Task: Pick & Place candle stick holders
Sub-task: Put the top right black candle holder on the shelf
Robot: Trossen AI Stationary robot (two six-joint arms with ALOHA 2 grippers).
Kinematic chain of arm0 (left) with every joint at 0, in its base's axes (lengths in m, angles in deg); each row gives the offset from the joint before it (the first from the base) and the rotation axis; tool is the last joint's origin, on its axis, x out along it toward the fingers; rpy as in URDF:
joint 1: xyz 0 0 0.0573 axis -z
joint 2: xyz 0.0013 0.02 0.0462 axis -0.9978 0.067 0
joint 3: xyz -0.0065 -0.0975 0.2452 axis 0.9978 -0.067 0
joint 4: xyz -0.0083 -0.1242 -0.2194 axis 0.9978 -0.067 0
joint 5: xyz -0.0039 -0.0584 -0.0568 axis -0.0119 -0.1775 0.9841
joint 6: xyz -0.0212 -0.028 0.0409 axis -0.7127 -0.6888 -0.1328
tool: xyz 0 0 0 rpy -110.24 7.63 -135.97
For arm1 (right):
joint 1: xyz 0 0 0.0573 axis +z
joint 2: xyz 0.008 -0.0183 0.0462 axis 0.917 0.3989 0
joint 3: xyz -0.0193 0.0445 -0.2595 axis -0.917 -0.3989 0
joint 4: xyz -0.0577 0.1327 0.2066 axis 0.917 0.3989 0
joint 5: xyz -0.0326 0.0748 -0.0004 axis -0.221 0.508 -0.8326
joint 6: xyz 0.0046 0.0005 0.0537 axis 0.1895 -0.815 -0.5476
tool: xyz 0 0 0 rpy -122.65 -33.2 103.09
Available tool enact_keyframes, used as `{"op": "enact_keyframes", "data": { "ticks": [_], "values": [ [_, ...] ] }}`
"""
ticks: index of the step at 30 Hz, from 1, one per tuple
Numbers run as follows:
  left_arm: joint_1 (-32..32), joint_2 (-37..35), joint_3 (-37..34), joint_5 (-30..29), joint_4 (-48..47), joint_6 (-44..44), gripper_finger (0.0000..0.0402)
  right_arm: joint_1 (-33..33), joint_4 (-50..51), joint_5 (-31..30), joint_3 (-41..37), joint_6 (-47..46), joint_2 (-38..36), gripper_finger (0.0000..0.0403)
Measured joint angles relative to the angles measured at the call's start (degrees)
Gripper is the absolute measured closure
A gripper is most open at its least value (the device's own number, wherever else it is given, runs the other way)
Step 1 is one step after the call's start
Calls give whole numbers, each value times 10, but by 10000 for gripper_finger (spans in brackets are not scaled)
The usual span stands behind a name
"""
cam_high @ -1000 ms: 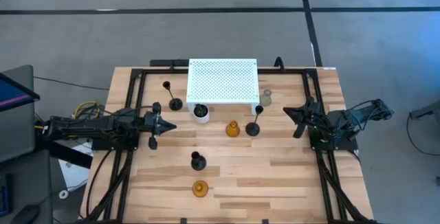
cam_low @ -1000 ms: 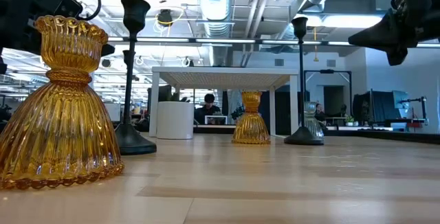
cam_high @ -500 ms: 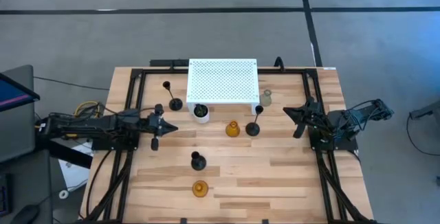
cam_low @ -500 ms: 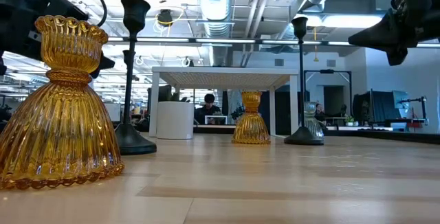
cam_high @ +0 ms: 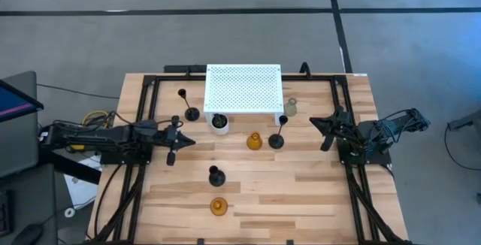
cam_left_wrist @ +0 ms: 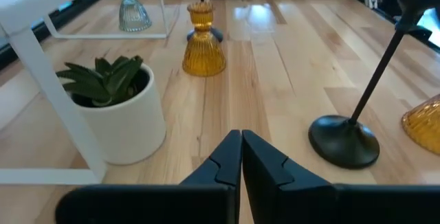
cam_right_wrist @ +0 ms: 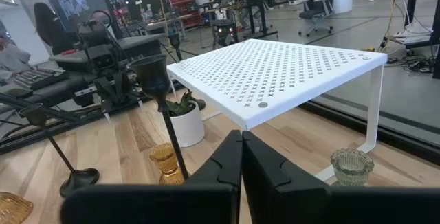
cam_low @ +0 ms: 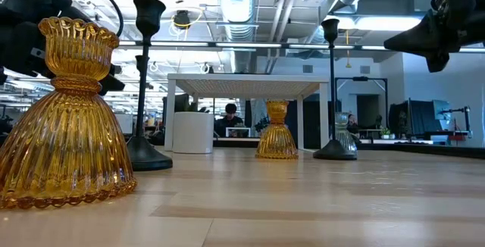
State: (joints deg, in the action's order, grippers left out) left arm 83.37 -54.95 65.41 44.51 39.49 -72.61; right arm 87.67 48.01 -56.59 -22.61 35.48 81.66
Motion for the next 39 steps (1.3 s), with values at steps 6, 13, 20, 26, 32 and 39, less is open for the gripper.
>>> {"op": "enact_keyframes", "data": {
  "ticks": [6, 13, 20, 26, 32, 39],
  "values": [
    [0, 19, 0, 0, 0, 0, 389, 0, 0, 0, 0, 0, 0, 403],
    [0, 36, 0, 0, 0, 0, 389, 0, 0, 0, 0, 0, 0, 403],
    [0, 37, 0, 0, 0, 0, 389, 0, 0, 0, 0, 2, 0, 403],
    [0, 37, 0, 0, 0, 0, 389, 0, 0, 0, 0, 2, 0, 403],
    [0, 37, 0, 0, 2, 0, 389, 0, 0, 0, 0, 0, 0, 403],
    [0, 37, 0, 0, 5, 0, 389, 0, 0, 0, 0, 0, 0, 403]
  ]
}}
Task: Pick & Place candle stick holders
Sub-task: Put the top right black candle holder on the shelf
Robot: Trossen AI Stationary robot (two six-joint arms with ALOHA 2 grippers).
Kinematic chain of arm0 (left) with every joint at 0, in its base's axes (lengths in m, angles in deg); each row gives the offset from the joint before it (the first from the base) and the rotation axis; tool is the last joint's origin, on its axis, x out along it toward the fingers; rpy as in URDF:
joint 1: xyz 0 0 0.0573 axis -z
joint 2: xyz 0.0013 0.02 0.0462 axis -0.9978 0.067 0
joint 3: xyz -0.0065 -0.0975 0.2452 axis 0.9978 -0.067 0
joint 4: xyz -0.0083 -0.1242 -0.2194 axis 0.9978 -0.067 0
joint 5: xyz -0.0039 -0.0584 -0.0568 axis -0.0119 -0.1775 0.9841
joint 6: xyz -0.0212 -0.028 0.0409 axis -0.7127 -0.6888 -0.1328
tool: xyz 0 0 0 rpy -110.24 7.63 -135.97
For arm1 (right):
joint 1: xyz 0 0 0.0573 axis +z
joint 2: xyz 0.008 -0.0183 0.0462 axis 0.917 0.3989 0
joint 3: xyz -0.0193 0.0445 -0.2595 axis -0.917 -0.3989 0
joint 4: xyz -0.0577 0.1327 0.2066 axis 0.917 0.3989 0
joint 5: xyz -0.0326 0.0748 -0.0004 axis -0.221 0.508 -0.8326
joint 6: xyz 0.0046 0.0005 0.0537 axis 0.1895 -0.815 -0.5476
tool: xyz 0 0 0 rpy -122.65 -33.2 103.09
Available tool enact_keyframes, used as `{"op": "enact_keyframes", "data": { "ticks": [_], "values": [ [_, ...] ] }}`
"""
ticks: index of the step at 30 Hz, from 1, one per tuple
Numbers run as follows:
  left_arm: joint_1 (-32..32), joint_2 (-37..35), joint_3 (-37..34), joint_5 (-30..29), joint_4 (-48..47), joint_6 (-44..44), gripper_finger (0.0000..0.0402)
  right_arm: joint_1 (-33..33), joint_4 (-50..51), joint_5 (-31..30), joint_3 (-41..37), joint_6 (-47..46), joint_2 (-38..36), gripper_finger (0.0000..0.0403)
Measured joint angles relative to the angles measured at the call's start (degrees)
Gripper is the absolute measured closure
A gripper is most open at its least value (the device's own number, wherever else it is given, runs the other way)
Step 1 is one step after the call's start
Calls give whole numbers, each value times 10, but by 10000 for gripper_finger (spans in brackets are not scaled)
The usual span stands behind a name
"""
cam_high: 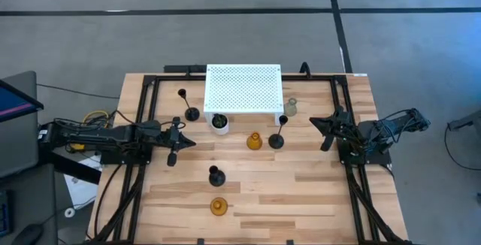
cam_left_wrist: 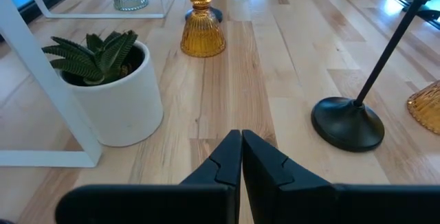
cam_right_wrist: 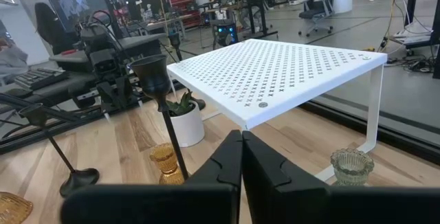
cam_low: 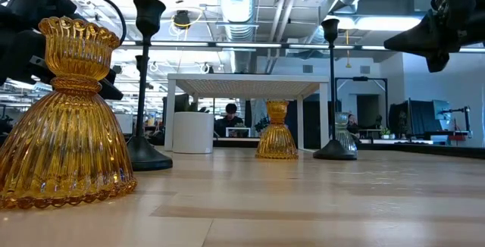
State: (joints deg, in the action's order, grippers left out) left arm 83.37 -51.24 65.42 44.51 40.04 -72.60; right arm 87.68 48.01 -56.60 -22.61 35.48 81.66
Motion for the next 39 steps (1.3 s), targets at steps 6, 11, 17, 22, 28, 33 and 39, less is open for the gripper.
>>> {"op": "enact_keyframes", "data": {
  "ticks": [6, 11, 17, 22, 28, 33, 39],
  "values": [
    [0, 0, 0, 0, 3, 0, 389, 0, 0, 0, 0, 0, 0, 403],
    [0, 0, 0, 0, 5, 0, 389, 0, 0, 0, 0, 0, 0, 403],
    [0, 0, 0, 0, 6, 0, 389, 0, 0, 0, 0, 0, 0, 403],
    [0, 0, 0, 0, 7, 0, 389, 0, 0, 0, 0, 0, 0, 403],
    [0, 0, 0, 0, 21, -4, 389, 0, 0, 0, 0, 0, 0, 403],
    [0, 0, 0, 0, 52, -40, 389, 0, 0, 0, 0, 0, 0, 403],
    [1, -1, 0, 15, 102, -102, 389, 0, 0, 0, 0, 0, 0, 403]
  ]
}}
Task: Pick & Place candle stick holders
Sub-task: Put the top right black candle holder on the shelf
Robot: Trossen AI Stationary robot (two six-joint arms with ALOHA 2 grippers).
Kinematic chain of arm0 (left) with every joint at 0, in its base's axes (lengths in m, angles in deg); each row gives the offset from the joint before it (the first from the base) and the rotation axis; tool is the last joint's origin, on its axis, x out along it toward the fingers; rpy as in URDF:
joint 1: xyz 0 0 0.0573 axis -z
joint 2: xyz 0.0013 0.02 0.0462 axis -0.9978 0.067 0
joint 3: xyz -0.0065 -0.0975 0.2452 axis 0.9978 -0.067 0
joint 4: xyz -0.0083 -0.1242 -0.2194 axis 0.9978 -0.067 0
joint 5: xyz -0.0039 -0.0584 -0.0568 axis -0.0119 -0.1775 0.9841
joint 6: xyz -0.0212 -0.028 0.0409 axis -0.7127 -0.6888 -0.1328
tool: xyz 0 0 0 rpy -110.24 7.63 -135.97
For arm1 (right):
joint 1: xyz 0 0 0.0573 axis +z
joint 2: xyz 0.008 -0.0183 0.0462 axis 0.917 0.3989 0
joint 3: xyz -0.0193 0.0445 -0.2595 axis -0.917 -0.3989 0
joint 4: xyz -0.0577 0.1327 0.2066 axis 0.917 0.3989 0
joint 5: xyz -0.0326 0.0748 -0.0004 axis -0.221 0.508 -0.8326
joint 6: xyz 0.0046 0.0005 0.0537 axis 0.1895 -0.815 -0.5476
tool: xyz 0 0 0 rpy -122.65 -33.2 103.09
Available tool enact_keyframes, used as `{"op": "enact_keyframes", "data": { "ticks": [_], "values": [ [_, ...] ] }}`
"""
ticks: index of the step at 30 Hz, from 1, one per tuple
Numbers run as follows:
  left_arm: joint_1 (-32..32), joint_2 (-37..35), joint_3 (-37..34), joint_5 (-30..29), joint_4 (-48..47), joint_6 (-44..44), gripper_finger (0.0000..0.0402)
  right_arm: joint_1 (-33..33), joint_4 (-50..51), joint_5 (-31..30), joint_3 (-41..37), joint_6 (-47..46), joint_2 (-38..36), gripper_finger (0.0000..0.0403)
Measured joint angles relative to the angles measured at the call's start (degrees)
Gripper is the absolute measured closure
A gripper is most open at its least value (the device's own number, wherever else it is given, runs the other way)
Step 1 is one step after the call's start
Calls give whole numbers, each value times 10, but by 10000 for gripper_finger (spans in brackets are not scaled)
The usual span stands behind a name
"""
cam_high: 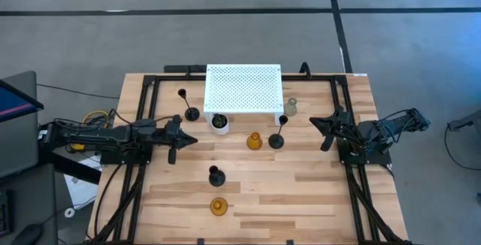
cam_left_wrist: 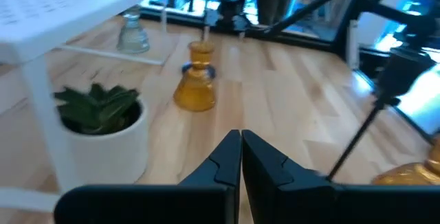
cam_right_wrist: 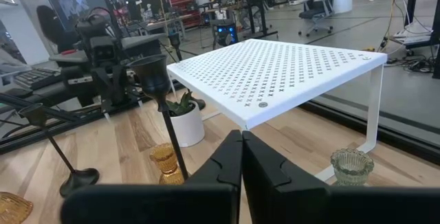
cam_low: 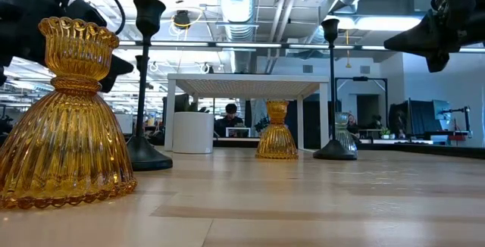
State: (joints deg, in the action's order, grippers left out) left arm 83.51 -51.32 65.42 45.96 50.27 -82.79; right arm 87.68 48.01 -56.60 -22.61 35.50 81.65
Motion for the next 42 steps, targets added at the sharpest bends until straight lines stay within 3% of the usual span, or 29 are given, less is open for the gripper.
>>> {"op": "enact_keyframes", "data": {
  "ticks": [7, 11, 18, 42],
  "values": [
    [0, 0, 0, 54, -1, 46, 389, 0, 0, -8, 0, 1, 0, 403],
    [0, 0, 0, 54, 0, 56, 389, 0, 0, -15, 0, 1, 0, 403],
    [0, 0, 0, 54, 4, -1, 389, 0, 0, -15, 0, 1, 0, 403],
    [0, 0, 0, 53, 29, -3, 389, 0, 0, -15, 0, 1, 0, 403]
  ]
}}
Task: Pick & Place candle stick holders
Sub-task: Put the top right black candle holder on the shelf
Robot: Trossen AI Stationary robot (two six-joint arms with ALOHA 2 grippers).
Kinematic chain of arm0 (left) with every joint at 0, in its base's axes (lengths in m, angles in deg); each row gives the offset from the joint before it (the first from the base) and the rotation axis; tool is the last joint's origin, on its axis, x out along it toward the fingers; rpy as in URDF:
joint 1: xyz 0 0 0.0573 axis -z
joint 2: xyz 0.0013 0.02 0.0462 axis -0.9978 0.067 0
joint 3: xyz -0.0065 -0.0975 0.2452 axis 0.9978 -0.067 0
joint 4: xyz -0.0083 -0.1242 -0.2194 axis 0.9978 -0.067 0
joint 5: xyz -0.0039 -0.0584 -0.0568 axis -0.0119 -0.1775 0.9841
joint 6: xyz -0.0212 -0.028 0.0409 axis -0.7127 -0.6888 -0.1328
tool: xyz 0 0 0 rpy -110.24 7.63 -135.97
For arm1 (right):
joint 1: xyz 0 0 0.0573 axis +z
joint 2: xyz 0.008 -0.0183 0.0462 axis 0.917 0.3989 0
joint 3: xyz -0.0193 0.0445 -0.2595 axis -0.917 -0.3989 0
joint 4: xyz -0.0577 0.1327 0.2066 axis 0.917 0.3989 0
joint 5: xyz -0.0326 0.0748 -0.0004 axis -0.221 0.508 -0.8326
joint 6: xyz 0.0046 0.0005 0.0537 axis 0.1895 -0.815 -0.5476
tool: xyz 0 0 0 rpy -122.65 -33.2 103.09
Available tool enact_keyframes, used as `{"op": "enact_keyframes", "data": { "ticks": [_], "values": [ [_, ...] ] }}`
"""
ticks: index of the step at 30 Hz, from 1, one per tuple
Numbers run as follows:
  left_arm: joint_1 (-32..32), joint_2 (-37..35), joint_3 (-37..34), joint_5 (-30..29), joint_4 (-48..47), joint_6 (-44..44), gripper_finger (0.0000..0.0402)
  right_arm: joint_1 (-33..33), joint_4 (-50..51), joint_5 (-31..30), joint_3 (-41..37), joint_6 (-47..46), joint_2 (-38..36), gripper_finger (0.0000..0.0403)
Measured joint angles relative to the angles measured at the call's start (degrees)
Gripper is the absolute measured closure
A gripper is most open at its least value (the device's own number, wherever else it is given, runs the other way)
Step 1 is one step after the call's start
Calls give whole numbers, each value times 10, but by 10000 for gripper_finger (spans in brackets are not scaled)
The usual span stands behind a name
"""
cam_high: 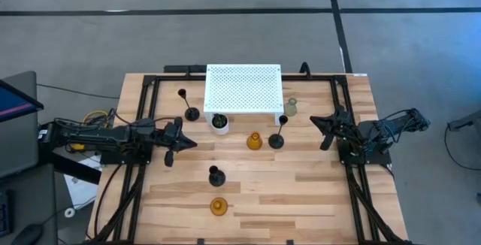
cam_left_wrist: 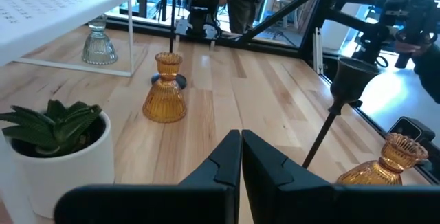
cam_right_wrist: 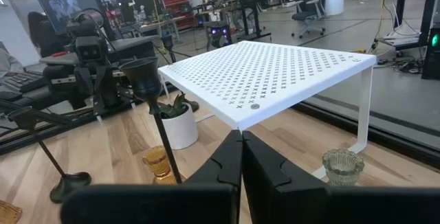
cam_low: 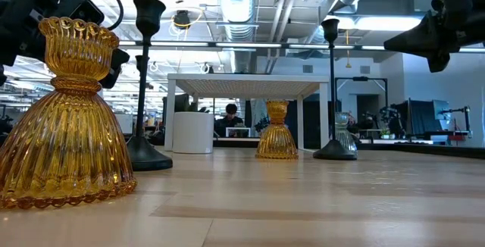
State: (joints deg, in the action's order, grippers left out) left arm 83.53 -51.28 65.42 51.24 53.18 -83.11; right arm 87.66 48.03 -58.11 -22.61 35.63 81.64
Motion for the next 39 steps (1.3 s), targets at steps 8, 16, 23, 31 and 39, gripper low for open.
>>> {"op": "enact_keyframes", "data": {
  "ticks": [8, 16, 23, 31, 39],
  "values": [
    [0, 0, 0, 0, 2, 0, 389, 0, 0, 0, 0, 0, 0, 403],
    [0, 0, 0, 0, 5, 0, 389, 0, 0, 0, 0, 0, 0, 403],
    [0, 0, 0, 0, 13, 1, 389, 0, -1, 0, 0, -2, 0, 403],
    [0, 0, 0, 0, 16, 2, 389, 2, -36, 79, 0, 0, 27, 403],
    [0, 0, 0, -1, 17, 2, 389, 2, -73, 124, 0, 0, 118, 403]
  ]
}}
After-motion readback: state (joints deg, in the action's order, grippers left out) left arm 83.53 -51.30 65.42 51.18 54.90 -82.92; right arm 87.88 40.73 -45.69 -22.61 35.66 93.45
